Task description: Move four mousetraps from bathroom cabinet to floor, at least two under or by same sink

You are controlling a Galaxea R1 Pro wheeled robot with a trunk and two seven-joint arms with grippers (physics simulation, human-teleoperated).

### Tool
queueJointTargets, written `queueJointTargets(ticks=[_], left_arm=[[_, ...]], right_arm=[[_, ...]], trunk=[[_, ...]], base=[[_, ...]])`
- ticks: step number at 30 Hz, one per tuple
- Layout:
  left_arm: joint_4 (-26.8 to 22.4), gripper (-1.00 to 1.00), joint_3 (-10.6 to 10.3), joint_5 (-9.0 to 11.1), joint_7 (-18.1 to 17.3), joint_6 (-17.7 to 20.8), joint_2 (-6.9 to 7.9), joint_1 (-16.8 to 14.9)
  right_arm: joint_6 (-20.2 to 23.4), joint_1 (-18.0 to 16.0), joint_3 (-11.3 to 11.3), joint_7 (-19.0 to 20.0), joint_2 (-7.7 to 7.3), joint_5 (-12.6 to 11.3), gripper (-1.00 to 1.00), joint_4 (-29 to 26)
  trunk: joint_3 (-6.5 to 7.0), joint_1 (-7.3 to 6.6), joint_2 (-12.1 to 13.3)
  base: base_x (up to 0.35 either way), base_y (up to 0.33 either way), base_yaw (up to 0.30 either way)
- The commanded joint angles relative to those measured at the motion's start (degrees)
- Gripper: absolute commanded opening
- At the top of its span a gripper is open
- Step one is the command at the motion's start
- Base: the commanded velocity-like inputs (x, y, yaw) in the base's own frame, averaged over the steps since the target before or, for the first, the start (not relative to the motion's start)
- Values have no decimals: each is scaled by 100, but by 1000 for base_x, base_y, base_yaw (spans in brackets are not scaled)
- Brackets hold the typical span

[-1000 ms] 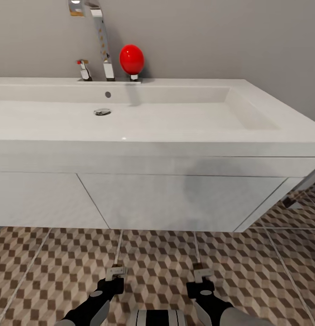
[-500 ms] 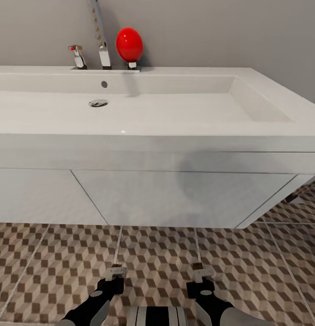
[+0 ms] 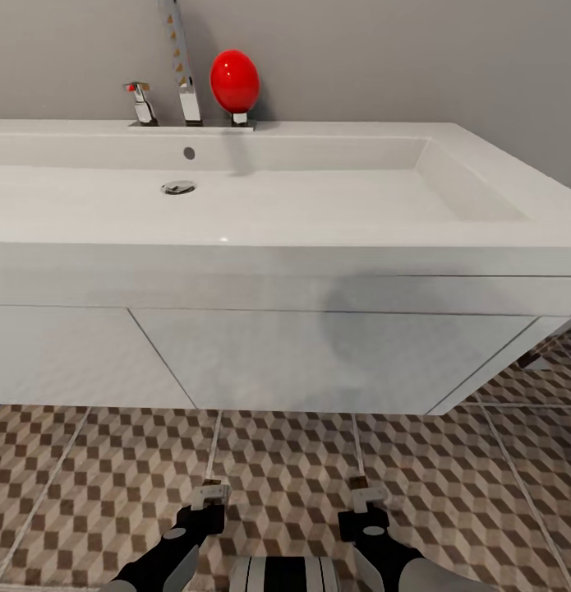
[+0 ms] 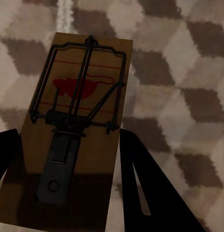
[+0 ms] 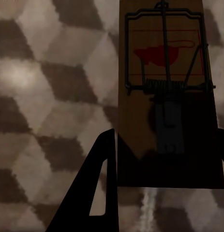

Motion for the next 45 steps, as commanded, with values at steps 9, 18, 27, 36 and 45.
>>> queueJointTargets(ticks=[9,18,27,36,45], left_arm=[[2,-100,-55,25,54,-20,2,-4],[2,-100,-56,25,54,-20,2,-3],[2,-100,-56,25,54,-20,2,-3],[2,-100,-57,25,54,-20,2,-3],[2,-100,-53,26,54,-20,2,-3]], right_arm=[[-3,-3,3,-33,1,49,-100,-15],[-3,-4,3,-36,1,49,-100,-21],[-3,-4,-2,-36,1,49,-100,-26],[-31,-3,-2,-36,1,49,-100,-35],[-46,-5,3,-36,1,49,-100,-36]], trunk=[[-4,-1,-1],[-4,-1,-1],[-4,-1,-1],[-26,2,-3],[-225,25,-15]], base=[[0,0,0],[0,0,0],[0,0,0],[0,0,0],[0,0,0]])
